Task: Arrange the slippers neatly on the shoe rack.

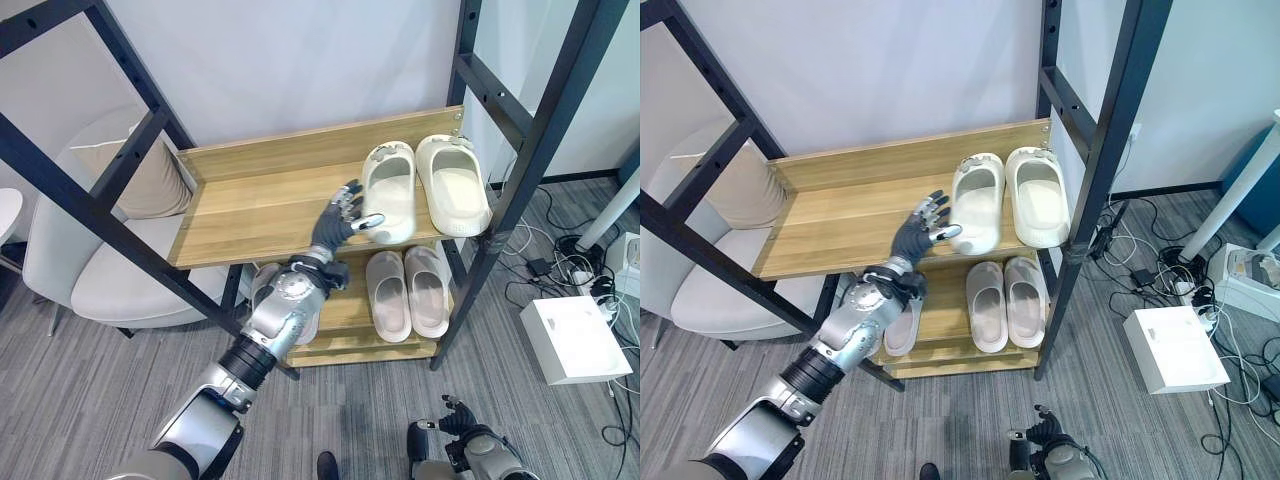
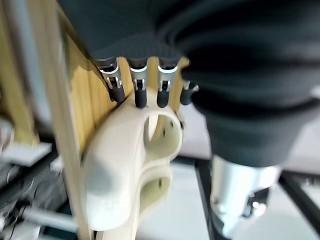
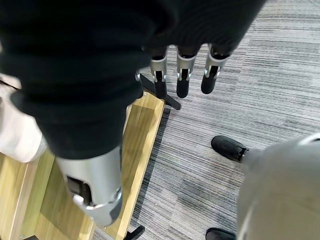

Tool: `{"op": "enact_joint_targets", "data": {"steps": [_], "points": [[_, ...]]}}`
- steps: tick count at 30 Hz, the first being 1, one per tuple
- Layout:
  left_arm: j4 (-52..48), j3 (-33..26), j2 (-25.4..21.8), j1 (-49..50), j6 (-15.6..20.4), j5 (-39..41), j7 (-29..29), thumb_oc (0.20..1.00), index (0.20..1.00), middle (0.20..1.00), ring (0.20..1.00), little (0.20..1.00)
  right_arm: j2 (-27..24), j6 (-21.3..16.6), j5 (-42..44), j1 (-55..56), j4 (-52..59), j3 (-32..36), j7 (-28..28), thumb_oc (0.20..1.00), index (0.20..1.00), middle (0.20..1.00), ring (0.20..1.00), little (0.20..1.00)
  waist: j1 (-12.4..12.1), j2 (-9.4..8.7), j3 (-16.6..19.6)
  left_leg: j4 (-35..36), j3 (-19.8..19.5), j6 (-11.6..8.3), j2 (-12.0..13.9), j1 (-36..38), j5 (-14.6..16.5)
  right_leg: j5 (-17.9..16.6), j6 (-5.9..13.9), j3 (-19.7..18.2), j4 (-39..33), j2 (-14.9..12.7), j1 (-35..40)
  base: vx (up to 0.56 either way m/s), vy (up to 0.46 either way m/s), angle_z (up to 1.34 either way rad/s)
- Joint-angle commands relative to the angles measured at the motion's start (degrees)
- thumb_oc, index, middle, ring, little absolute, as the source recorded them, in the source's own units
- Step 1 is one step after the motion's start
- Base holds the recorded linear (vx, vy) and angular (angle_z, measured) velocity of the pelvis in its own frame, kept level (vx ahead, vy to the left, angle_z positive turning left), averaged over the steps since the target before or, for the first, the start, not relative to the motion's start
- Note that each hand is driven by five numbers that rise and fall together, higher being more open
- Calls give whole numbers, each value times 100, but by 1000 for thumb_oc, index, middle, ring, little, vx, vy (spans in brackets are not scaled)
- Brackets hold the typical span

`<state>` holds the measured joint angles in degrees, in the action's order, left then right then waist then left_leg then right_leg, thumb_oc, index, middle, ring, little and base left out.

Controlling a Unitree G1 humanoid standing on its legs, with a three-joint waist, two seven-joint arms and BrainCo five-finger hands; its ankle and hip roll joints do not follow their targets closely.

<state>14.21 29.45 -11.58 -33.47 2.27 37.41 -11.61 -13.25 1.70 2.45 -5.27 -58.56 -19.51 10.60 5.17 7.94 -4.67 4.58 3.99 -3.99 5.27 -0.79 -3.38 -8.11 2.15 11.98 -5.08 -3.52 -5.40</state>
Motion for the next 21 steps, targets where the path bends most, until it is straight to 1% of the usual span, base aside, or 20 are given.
{"op": "enact_joint_targets", "data": {"steps": [1,2,6,11,12,14,16,18,21], "points": [[260,143,292,-888,187,202,149,1000,1000,1000,1000,1000,127,-53,147,-116,-13,-87,79,1000,1000,1000,1000,1000,110,-256,125,42,-113,-46,-167,46,172,734,402,111,8,-84,481,0,0,0],[233,231,400,-938,178,255,125,1000,1000,1000,1000,1000,137,-50,162,-129,16,-108,95,1000,1000,1000,1000,1000,117,-251,126,42,-114,-42,-173,54,174,736,406,113,8,-89,488,0,0,0],[275,381,520,-980,136,179,159,1000,1000,1000,1000,1000,155,-50,140,-125,35,-164,120,1000,1000,1000,1000,1000,134,-246,132,42,-116,-35,-188,67,182,733,410,106,8,-93,505,0,0,0],[545,340,476,-996,133,-30,88,1000,1000,1000,1000,1000,152,-50,157,-160,34,-171,137,1000,1000,1000,1000,1000,127,-260,138,42,-115,-35,-193,71,180,729,413,104,8,-93,513,0,0,0],[557,265,306,-1016,126,-455,38,1000,1000,1000,1000,1000,150,-66,167,-155,31,-158,157,1000,1000,1000,1000,1000,111,-272,138,42,-124,-36,-190,73,176,731,412,118,8,-95,519,0,0,0],[542,99,119,-998,166,-748,-102,1000,1000,1000,1000,1000,145,-91,176,-158,20,-138,176,1000,1000,1000,1000,1000,74,-287,134,42,-136,-37,-187,67,169,728,411,139,8,-99,521,0,0,0],[598,-95,22,-916,226,-813,-223,1000,1000,1000,1000,1000,158,-108,190,-149,20,-119,194,1000,1000,1000,1000,1000,38,-313,128,42,-157,-37,-187,67,158,727,412,164,8,-104,534,0,0,0],[513,-347,-100,-782,336,-699,-354,1000,1000,1000,1000,1000,171,-124,217,-145,19,-93,210,1000,1000,1000,1000,1000,-6,-342,135,42,-176,-41,-184,68,158,726,409,185,8,-111,543,0,0,0],[134,-771,-343,-549,491,-600,-491,1000,1000,1000,1000,1000,188,-151,247,-118,4,-54,201,1000,1000,1000,1000,1000,-73,-388,158,42,-200,-45,-187,75,161,727,409,219,8,-112,566,0,0,0]]}}
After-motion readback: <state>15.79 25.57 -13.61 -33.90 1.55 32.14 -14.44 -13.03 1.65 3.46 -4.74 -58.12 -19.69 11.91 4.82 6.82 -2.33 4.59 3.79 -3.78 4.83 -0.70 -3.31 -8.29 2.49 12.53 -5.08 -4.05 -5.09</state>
